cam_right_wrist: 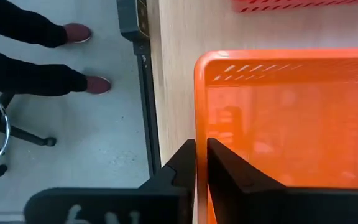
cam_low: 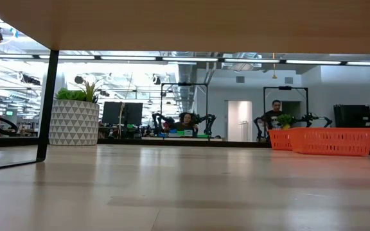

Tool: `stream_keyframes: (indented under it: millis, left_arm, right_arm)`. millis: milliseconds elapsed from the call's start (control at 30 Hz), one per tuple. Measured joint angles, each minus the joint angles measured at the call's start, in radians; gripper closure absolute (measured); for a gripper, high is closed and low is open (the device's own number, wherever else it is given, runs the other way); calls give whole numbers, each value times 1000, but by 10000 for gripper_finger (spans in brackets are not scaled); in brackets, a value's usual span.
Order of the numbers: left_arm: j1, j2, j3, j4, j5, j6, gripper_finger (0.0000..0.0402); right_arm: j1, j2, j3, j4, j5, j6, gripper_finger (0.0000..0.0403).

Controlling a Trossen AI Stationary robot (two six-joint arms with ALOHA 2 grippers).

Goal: Stack baskets on shelf by color
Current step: Put the top left orange bin on the shelf, then stack the bottom orange bin on the top of the orange bin on the shelf

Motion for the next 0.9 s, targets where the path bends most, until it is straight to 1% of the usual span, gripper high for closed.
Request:
stream_keyframes:
  millis: [200,367,500,567,667,733,833,867,900]
  left_arm:
    - [0,0,0,1,0,-1,160]
    - [0,0,0,2,0,-1,160]
    - [0,0,0,2,0,-1,160]
    - [0,0,0,2,0,-1,160]
    - [0,0,0,1,0,-1,160]
    - [0,0,0,2,0,-1,160]
    - [0,0,0,1,0,-1,160]
    - [0,0,0,1,0,-4,160]
    - [0,0,0,1,0,-8,160]
  right_arm:
    - [0,0,0,26,-30,-24,313]
    - [-4,0,2,32,-32,-23,269]
    - [-19,-4,67,32,-35,-20,233]
    - [-28,-22,106,22,-30,-31,221]
    - [-44,-113,93,-11,20,-17,215]
    - [-55,-179,92,-85,87,13,216]
    - [-77,-277,57,-91,238,7,224]
    - [-81,-308,47,-89,303,18,228]
    - [-99,-338,35,-91,345,43,231]
